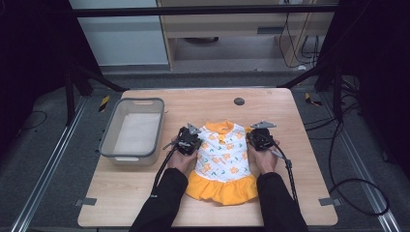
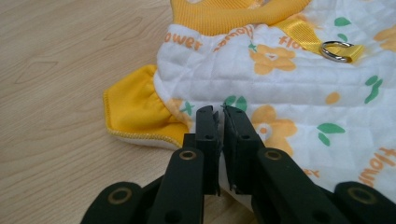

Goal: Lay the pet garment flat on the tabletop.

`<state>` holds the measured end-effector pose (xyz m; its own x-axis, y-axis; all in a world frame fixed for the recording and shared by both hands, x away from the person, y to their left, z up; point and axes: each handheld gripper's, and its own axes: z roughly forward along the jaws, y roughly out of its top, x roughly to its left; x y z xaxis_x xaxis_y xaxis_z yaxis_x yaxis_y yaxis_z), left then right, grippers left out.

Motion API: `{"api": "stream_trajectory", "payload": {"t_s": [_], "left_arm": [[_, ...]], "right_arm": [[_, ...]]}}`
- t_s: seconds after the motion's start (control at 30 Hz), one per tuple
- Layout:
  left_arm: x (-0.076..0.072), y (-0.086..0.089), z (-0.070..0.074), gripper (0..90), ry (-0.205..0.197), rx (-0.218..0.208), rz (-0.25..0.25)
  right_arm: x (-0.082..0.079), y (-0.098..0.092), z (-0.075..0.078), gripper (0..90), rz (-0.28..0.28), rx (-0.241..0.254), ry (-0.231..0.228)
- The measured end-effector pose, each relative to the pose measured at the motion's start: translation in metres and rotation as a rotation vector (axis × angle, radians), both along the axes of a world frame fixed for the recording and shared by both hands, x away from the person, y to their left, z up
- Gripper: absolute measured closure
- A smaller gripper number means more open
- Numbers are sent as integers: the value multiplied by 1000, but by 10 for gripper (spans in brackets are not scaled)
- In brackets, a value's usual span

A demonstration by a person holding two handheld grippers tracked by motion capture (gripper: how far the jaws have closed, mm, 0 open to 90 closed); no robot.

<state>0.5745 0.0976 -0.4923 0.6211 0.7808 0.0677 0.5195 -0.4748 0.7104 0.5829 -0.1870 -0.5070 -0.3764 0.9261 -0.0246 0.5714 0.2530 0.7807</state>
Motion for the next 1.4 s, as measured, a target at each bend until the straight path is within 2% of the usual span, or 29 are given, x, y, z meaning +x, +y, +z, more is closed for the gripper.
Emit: {"api": "stream_trajectory", "payload": {"t_s": [0.13,0.17,0.23,0.37,0.4,0.43,0.47,0.5,0.57,0.7,0.73,0.77,0.8,0.83,0.9,0.97,1.0,1.03,1.13,1.17,1.27,1.4], "left_arm": [[1,2,4,818,-7,4,13],[-1,6,11,810,-11,-40,23],[-5,11,21,802,-18,-73,23],[-27,22,45,760,-40,-97,-11],[-34,25,48,754,-42,-96,-24],[-34,25,48,748,-42,-96,-24],[-42,27,51,748,-47,-88,-35],[-50,29,52,744,-48,-87,-50],[-66,31,52,759,-32,-70,-80],[-96,34,42,838,1,-46,-163],[-109,34,35,886,21,-35,-190],[-115,33,28,893,34,-14,-201],[-120,32,24,895,45,-1,-205],[-120,32,24,895,45,-1,-205],[-130,30,12,895,71,12,-226],[-133,28,8,895,85,24,-231],[-135,27,5,895,95,33,-236],[-139,26,4,896,82,47,-241],[-143,26,4,896,95,42,-241],[-147,30,4,895,107,37,-243],[-151,33,4,895,111,29,-246],[-158,38,4,896,114,35,-252]], "right_arm": [[1,-2,0,900,10,2,-3],[-2,-5,3,899,11,17,-10],[-7,-8,10,899,12,43,-34],[-27,-11,32,884,60,103,-66],[-35,-10,36,883,79,115,-68],[-42,-9,40,884,101,123,-71],[-42,-9,40,884,101,123,-71],[-51,-8,43,891,123,128,-76],[-68,-7,49,899,162,150,-67],[-103,-4,53,900,244,149,-55],[-121,-3,50,900,278,147,-38],[-127,-3,48,900,292,148,-36],[-136,-3,43,900,313,145,-16],[-136,-3,43,900,313,145,-16],[-152,0,31,900,346,121,19],[-154,1,29,900,351,108,22],[-158,2,25,900,360,89,32],[-161,4,20,899,361,51,44],[-163,5,15,899,362,29,69],[-166,6,11,899,369,11,102],[-169,4,8,899,370,13,103],[-178,3,7,899,378,47,129]]}}
